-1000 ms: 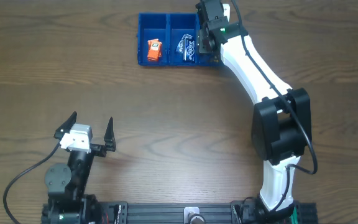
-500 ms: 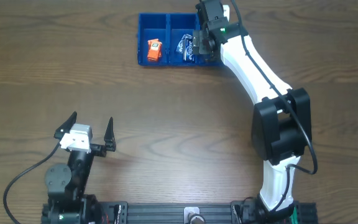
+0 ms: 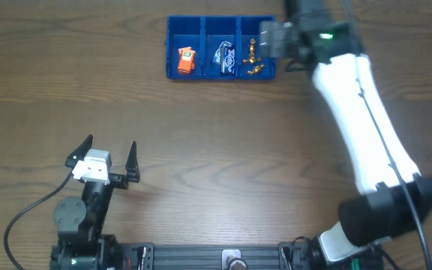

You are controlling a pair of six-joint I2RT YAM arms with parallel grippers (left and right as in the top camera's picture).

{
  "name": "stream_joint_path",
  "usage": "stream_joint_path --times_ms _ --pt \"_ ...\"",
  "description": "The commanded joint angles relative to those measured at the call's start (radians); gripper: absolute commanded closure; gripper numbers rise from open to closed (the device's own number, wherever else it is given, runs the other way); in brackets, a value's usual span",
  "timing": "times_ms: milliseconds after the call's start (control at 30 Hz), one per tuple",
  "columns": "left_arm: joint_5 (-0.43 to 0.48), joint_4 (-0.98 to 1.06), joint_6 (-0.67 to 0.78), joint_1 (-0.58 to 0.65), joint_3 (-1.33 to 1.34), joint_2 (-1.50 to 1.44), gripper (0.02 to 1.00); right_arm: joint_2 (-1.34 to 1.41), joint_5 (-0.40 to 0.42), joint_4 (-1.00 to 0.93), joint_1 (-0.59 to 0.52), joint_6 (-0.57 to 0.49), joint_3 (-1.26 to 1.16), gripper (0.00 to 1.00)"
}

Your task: Sort Candies Into Trays

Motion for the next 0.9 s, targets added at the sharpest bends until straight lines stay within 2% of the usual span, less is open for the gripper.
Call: stream_joint_path --times_ms 33,167,300,433,733,900 --pt "0.024 -0.045 -0.004 0.004 -0.016 -0.006 0.023 -0.131 0.0 0.01 -0.081 -0.045 -0.113 0.001" --pt "0.024 -0.045 -0.004 0.004 -0.016 -0.006 0.02 -0.288 -0.006 0.072 -0.157 -0.043 -0.284 0.003" --pt "0.024 -0.045 -0.004 0.004 -0.016 -0.006 0.02 -0.444 -0.066 0.133 -0.23 -0.04 -0.493 0.001" --pt "0.024 -0.045 -0.004 0.004 -0.016 -0.006 0.02 -0.574 -0.072 0.223 -0.289 -0.041 -0.684 0.001" --pt "0.024 -0.045 -0.004 0.004 -0.016 -0.006 0.02 -0.956 -0.092 0.46 -0.3 -0.04 -1.075 0.003" --pt "0.024 -0.045 -0.004 0.004 -0.016 -0.006 0.023 -1.162 -0.091 0.526 -0.301 -0.041 -1.256 0.003"
